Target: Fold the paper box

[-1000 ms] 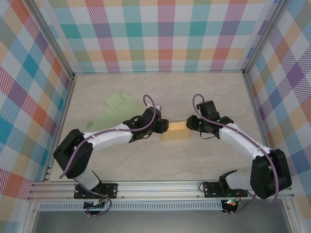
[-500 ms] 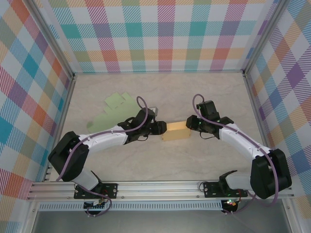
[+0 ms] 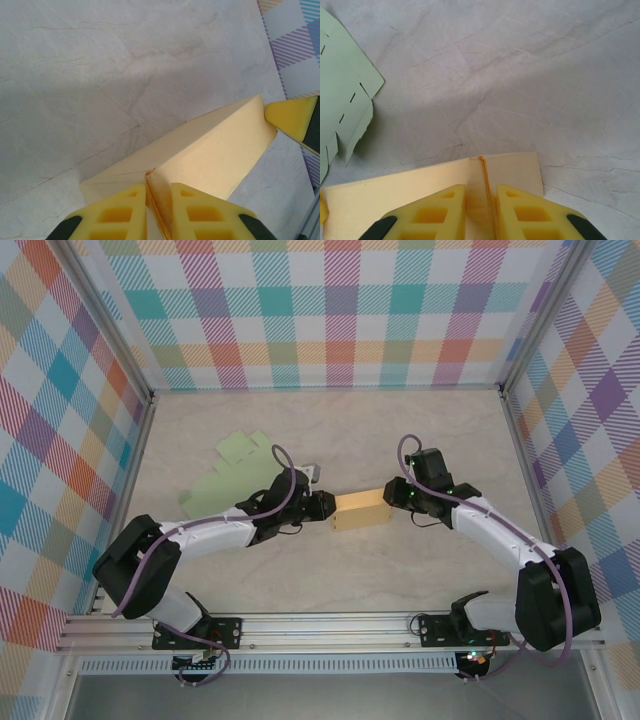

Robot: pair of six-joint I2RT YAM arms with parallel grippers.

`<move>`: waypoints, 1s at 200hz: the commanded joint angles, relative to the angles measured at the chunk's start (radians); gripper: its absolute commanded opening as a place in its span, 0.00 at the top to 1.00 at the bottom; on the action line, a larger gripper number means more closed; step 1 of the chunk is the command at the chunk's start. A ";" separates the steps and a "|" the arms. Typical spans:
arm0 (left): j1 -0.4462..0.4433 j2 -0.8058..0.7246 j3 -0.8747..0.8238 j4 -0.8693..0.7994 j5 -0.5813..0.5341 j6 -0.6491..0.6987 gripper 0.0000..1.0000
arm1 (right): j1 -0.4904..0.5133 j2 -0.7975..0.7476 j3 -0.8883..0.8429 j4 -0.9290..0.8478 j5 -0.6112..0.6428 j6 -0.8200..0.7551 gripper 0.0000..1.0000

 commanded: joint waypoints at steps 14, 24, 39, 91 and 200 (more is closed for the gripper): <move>0.004 0.040 -0.090 -0.092 0.024 0.031 0.93 | 0.003 0.056 -0.083 -0.119 -0.002 0.019 0.81; 0.004 0.047 -0.095 -0.084 0.025 0.030 0.94 | 0.003 0.054 -0.085 -0.116 -0.003 0.021 0.82; 0.005 0.051 -0.095 -0.080 0.027 0.032 0.94 | 0.003 0.050 -0.090 -0.117 -0.003 0.022 0.84; 0.000 -0.023 -0.008 -0.150 0.013 0.124 0.81 | 0.003 -0.003 -0.117 -0.092 -0.015 -0.018 0.84; -0.019 0.004 0.351 -0.401 0.042 0.791 0.00 | 0.003 -0.060 -0.045 -0.113 -0.041 -0.036 0.64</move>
